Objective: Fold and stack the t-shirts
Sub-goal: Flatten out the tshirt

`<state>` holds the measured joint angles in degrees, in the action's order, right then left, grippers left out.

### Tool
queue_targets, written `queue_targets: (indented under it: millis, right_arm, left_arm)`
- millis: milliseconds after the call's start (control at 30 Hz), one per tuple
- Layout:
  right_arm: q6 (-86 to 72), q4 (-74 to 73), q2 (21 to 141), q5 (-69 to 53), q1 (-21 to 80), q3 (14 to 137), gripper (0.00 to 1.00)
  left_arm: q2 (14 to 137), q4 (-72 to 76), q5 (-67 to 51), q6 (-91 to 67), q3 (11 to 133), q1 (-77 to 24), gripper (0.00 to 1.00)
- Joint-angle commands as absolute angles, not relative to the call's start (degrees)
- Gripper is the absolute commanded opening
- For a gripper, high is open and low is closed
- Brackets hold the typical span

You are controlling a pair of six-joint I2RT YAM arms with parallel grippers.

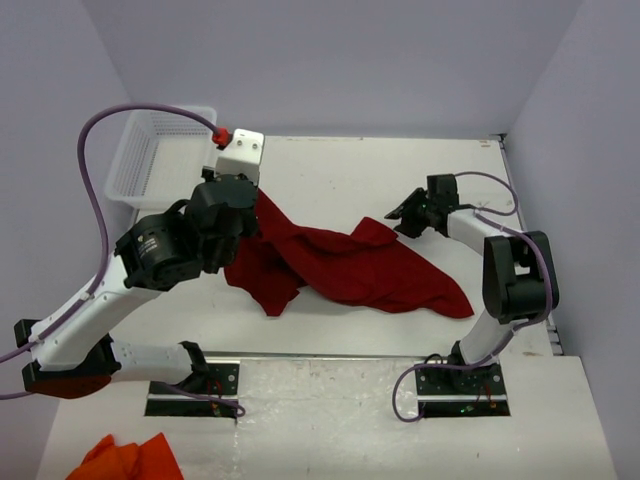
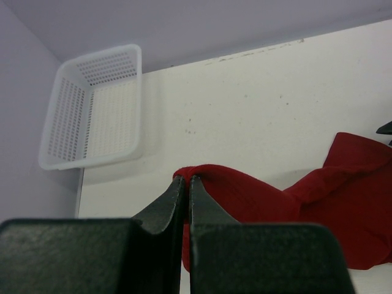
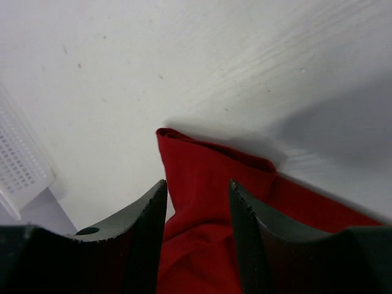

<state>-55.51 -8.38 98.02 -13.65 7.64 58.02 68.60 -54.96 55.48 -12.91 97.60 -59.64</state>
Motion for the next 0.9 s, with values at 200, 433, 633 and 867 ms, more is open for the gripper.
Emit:
queue_targets:
  millis: [200, 433, 633, 867]
  right_arm:
    - [-58.27, -7.29, 98.0, -10.37, 7.12, 54.84, 0.47]
    - [-59.24, -9.4, 97.47, -9.14, 7.03, 55.02, 0.47]
    - [-60.99, -13.26, 97.64, -6.77, 7.99, 56.6, 0.48]
    - [-62.14, -15.99, 98.96, -5.18, 9.14, 57.83, 0.49]
  left_arm:
    - [67.5, -52.56, 55.28, -12.13, 97.82, -59.15, 0.0]
    - [67.5, -52.38, 54.76, -12.22, 97.73, -59.15, 0.0]
    - [66.71, -52.38, 54.05, -12.39, 97.82, -59.15, 0.0]
    - [66.01, -52.38, 53.79, -12.3, 98.17, -59.15, 0.0]
